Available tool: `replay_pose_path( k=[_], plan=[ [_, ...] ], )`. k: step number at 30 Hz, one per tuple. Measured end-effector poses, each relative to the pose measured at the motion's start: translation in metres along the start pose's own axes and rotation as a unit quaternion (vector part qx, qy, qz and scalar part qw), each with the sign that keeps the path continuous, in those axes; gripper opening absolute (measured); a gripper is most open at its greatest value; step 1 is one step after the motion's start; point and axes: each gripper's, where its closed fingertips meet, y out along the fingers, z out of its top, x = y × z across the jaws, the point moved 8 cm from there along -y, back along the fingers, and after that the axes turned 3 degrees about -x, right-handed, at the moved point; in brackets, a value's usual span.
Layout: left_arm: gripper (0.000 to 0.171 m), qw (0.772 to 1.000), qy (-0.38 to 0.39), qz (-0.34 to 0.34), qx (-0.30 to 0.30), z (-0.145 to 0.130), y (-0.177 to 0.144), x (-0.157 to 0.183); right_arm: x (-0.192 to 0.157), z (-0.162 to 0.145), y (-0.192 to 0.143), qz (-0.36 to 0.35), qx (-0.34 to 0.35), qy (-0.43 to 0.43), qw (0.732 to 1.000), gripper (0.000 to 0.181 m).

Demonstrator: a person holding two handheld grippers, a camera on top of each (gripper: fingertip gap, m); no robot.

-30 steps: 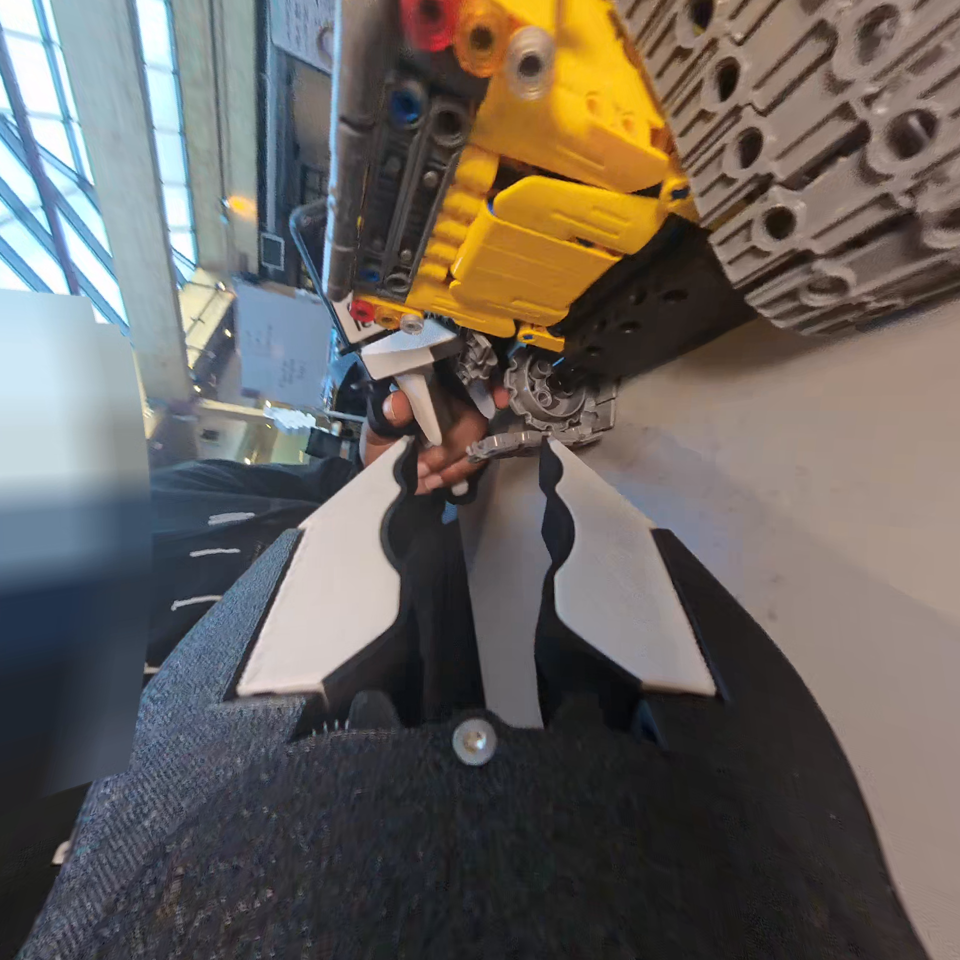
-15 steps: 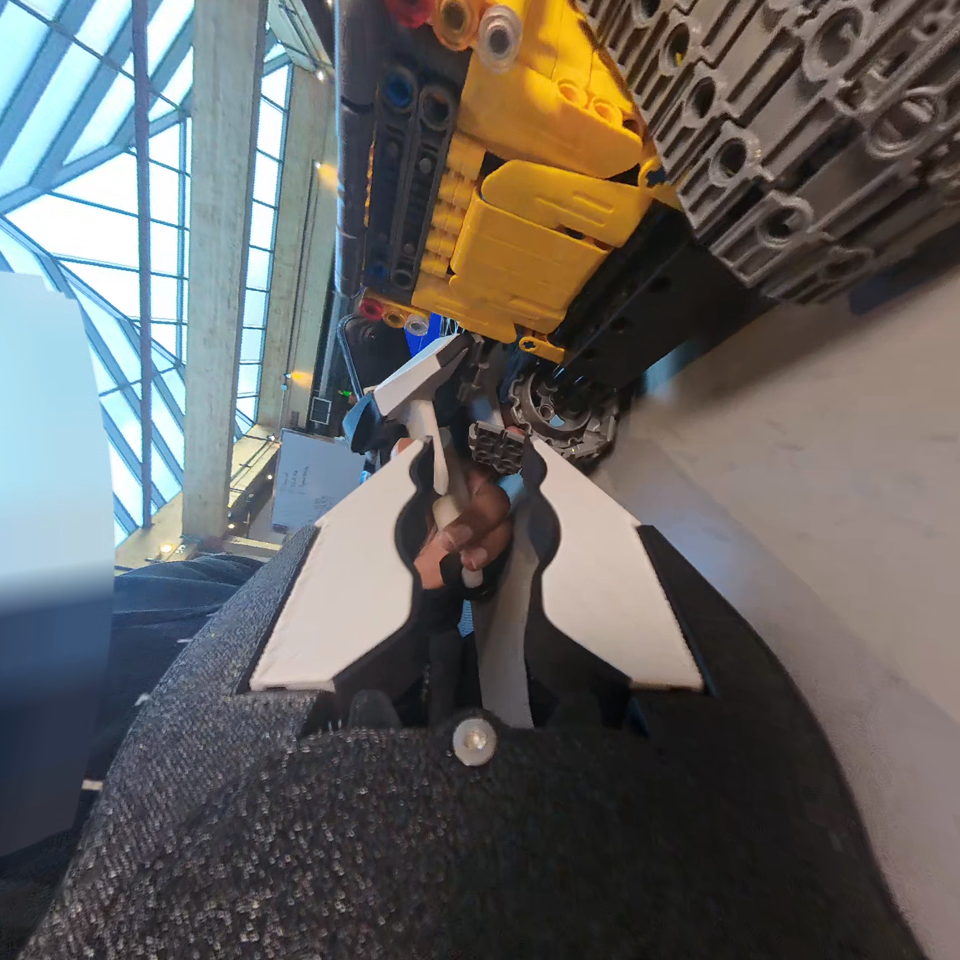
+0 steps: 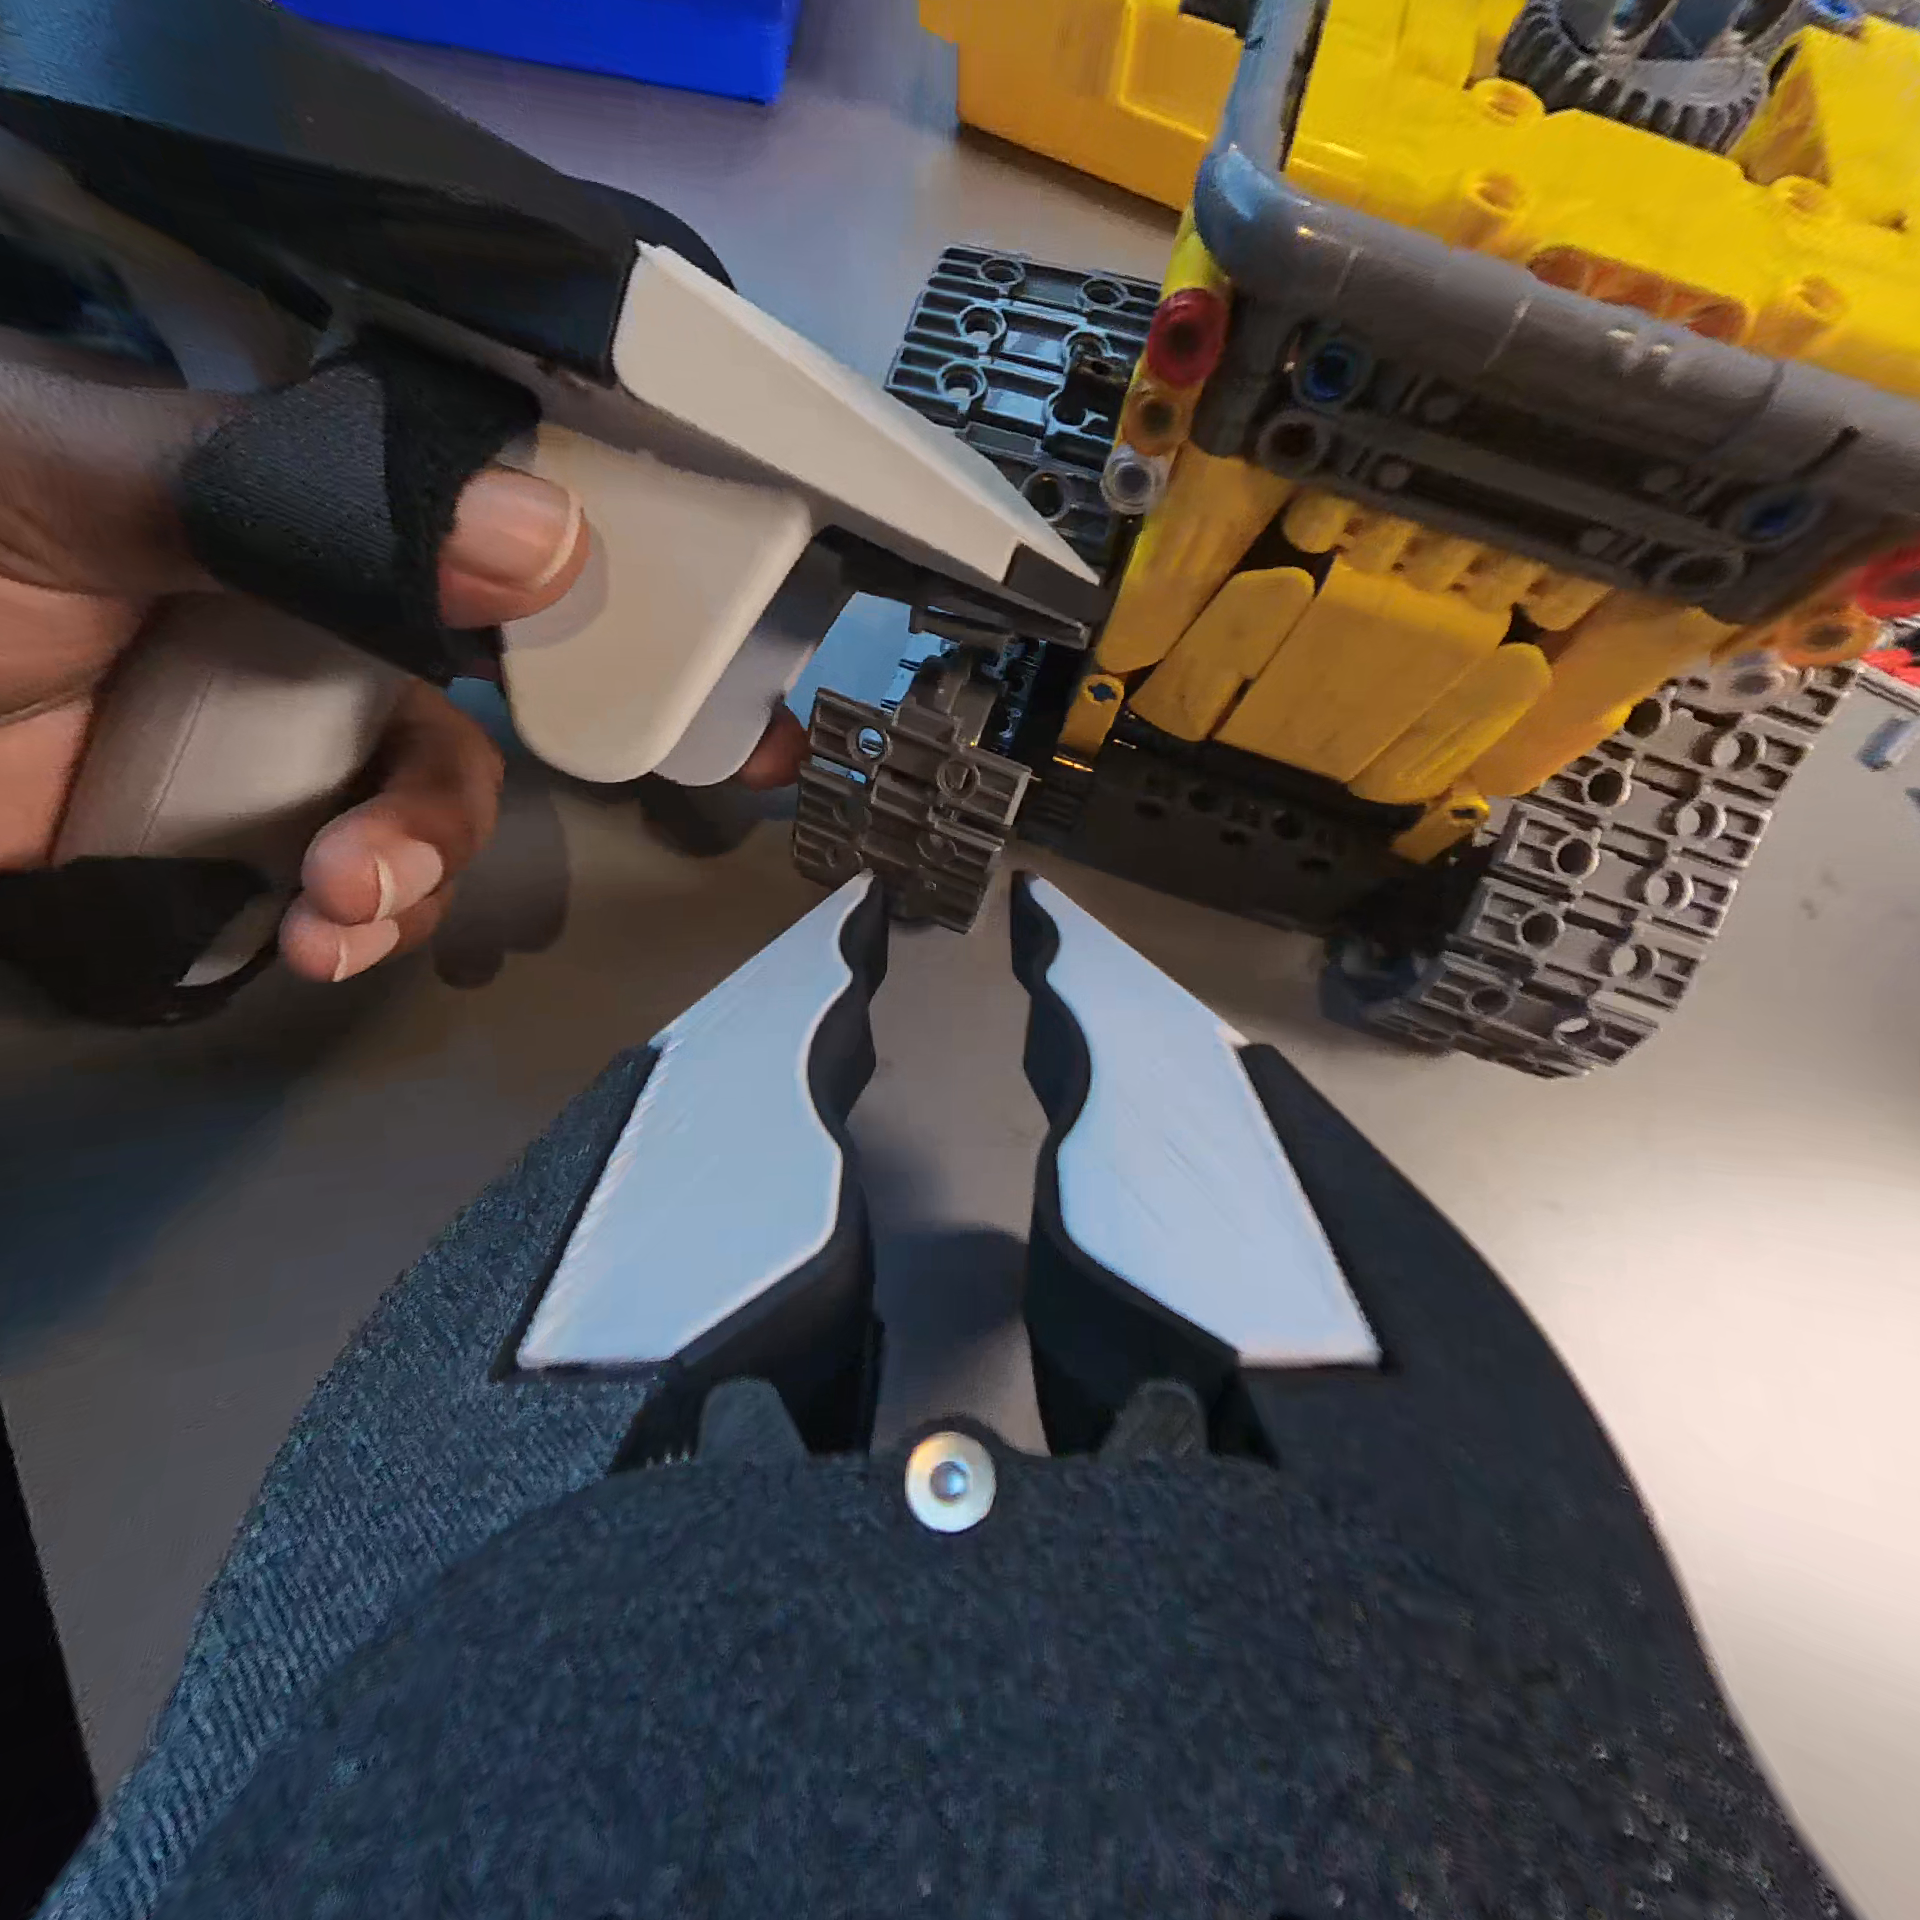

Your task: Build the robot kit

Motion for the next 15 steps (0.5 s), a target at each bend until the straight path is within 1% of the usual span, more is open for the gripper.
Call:
replay_pose_path(
  k=[2,6,8,9,10,11,12,15],
  plan=[
    [0.008,1.000,0.003,0.000,-0.002,0.000,0.000,0.001,-0.004,0.001,0.000,-0.021,-0.011,0.019,1.000,0.024],
    [0.008,1.000,0.002,-0.004,-0.005,0.000,0.000,0.000,-0.012,0.002,0.001,-0.048,-0.004,0.067,0.997,0.028],
    [0.008,1.000,0.002,-0.006,-0.010,0.002,-0.002,-0.001,-0.012,0.002,-0.001,-0.033,0.003,0.084,0.996,0.029],
    [0.007,1.000,0.002,-0.008,-0.016,0.002,-0.003,-0.001,-0.011,0.001,-0.002,-0.020,0.005,0.088,0.996,0.035],
    [0.007,1.000,0.007,-0.009,-0.029,0.002,-0.004,-0.001,-0.013,0.002,-0.003,0.010,0.010,0.098,0.995,0.044],
    [0.007,0.999,0.012,-0.010,-0.040,0.001,-0.004,-0.001,-0.016,0.003,-0.004,0.032,0.012,0.108,0.994,0.043],
    [0.007,0.999,0.015,-0.010,-0.046,0.000,-0.004,0.000,-0.019,0.003,-0.004,0.029,0.008,0.104,0.994,0.045],
    [0.007,0.998,0.015,-0.015,-0.053,-0.001,-0.003,0.001,-0.021,0.002,0.000,-0.029,-0.013,0.063,0.998,0.040]
  ],
)
